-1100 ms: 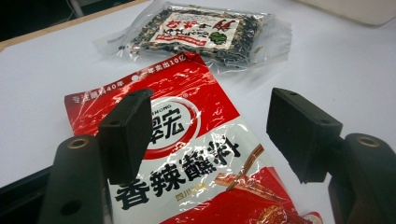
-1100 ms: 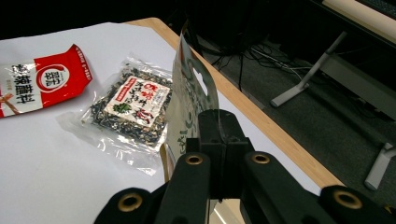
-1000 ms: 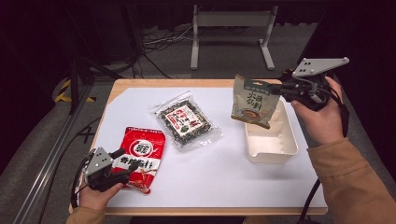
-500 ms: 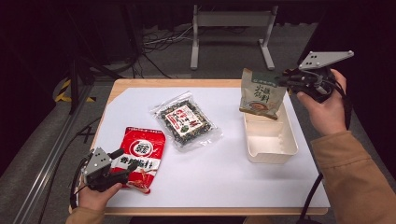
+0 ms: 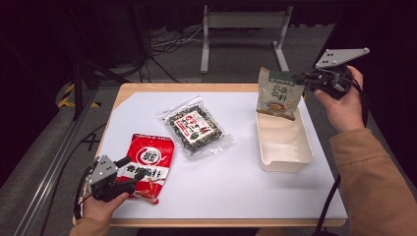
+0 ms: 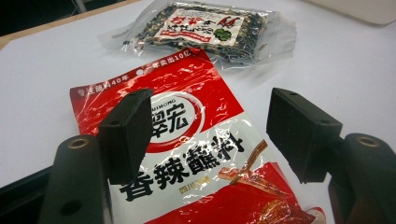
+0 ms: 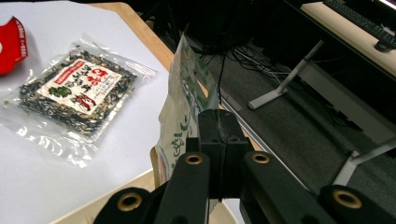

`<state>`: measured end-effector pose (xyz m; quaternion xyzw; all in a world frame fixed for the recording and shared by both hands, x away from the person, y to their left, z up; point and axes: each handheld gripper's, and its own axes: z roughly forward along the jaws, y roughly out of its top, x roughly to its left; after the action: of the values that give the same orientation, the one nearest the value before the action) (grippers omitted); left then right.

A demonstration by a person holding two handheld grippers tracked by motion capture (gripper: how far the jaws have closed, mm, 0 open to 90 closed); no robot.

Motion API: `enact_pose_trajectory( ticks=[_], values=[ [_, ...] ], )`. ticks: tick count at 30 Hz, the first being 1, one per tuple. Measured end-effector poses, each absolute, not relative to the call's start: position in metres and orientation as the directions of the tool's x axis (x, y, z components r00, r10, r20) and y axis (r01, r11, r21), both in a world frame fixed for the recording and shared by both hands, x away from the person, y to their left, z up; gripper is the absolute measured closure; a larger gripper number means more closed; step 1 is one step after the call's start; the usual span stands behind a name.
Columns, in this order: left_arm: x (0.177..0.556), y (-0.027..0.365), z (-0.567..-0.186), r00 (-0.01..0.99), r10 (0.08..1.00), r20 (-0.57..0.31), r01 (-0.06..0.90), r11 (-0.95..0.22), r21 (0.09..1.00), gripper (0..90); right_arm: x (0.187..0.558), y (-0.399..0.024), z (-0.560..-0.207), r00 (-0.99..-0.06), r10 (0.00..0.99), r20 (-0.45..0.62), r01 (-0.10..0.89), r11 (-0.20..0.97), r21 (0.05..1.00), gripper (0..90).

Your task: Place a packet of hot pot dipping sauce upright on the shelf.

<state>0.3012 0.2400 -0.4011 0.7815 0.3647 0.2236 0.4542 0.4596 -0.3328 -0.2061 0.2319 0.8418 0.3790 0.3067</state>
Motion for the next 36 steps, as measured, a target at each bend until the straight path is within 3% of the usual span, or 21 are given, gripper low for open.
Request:
enact_pose_trajectory(
  ticks=[36],
  values=[
    [0.301,0.24,-0.402,0.635,0.773,0.019,0.369,-0.325,0.871,32.4,0.501,-0.353,-0.25,-0.71,0.635,-0.305,0.2,0.597,0.777,90.0]
  ],
)
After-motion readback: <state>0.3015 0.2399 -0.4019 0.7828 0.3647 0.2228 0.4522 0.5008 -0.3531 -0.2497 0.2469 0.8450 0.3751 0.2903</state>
